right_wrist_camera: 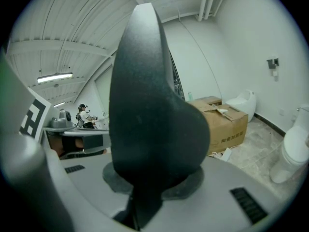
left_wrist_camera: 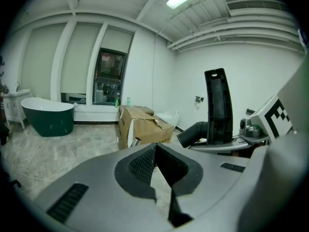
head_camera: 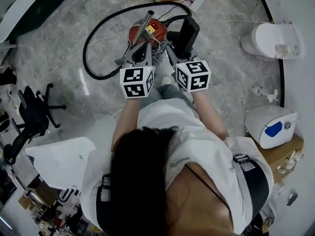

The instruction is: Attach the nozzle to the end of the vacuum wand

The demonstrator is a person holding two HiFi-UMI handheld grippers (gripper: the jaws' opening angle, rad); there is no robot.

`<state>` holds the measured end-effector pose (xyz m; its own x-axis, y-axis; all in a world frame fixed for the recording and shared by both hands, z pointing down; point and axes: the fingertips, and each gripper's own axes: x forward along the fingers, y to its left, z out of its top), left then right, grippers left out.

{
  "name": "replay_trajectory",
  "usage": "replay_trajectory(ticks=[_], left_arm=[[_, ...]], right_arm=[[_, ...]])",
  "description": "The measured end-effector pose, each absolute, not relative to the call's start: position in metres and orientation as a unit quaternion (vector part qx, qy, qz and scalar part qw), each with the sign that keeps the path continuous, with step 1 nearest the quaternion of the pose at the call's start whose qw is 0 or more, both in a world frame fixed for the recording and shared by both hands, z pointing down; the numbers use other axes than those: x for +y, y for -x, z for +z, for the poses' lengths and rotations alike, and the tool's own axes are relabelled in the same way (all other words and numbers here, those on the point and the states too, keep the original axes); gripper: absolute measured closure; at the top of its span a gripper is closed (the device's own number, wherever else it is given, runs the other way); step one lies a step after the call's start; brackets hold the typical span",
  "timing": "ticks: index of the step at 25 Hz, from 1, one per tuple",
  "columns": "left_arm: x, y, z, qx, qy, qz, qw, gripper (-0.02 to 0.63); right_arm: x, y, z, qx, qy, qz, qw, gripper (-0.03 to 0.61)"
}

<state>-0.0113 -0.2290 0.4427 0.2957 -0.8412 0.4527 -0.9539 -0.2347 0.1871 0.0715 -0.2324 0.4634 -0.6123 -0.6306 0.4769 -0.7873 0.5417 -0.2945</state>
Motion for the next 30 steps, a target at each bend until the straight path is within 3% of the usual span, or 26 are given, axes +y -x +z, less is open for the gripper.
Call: replay_trajectory(ticks=[14,30], left_arm=[[-0.249,0.025,0.425,-0.6,-0.773,0.105,0.176,0.613],[-0.277,0.032,0.46,-0.544,-0.794,0.154,0.223,0.612]], right_arm=[[-0.244,-0.066,0.464,-0.867,-0.401,0.247,0.161,0.48],[-0.273,-0.046,0.472,-0.863,-0.403,0.246,0.178,0.48]])
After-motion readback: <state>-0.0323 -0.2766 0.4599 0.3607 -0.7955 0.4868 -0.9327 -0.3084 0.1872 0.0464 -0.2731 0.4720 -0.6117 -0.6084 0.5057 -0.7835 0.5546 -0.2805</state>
